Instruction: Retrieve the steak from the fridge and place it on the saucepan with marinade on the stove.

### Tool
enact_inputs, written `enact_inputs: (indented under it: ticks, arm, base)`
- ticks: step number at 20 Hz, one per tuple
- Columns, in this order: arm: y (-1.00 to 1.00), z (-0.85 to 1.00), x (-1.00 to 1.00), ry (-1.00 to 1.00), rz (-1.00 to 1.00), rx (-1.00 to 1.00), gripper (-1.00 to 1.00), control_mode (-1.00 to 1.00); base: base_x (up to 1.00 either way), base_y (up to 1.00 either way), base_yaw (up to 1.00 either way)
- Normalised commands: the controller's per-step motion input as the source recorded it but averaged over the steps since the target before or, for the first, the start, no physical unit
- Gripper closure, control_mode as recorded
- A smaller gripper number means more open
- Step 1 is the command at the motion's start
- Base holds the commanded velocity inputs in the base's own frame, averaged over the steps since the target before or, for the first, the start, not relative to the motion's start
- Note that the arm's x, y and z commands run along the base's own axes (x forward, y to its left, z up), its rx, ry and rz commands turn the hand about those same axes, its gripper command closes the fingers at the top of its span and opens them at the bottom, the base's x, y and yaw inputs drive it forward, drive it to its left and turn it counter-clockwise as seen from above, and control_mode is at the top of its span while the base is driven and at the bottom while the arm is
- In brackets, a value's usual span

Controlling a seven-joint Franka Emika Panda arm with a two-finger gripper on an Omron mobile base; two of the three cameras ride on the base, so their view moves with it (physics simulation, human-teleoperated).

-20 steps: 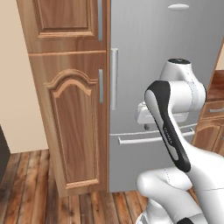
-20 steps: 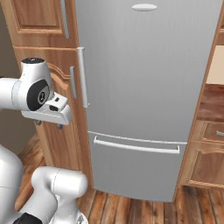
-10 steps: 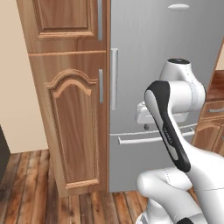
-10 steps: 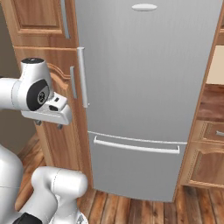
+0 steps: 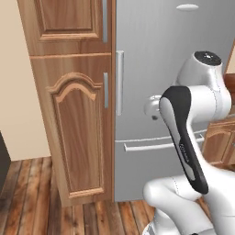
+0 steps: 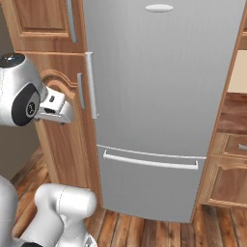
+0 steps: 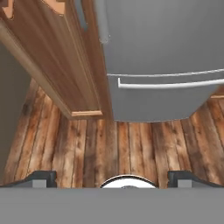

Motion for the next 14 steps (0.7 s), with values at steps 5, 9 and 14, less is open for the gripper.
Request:
enact_inputs:
  ticks: [5,9,14]
  arm:
    - [0.00,0.45,0.12,-0.49,0.01,0.00,-1.00,-1.00]
    - [0.03,0.05,0.21,-0.56,0.03,-0.01,-1.00,-1.00]
    - [0.00,0.00,0.03,-0.63,0.03,0.00,-1.00,-1.00]
  base:
    - [0.00,0.00,0.00]
    - [0.00,0.00,0.00]
    - [0.00,0.00,0.00]
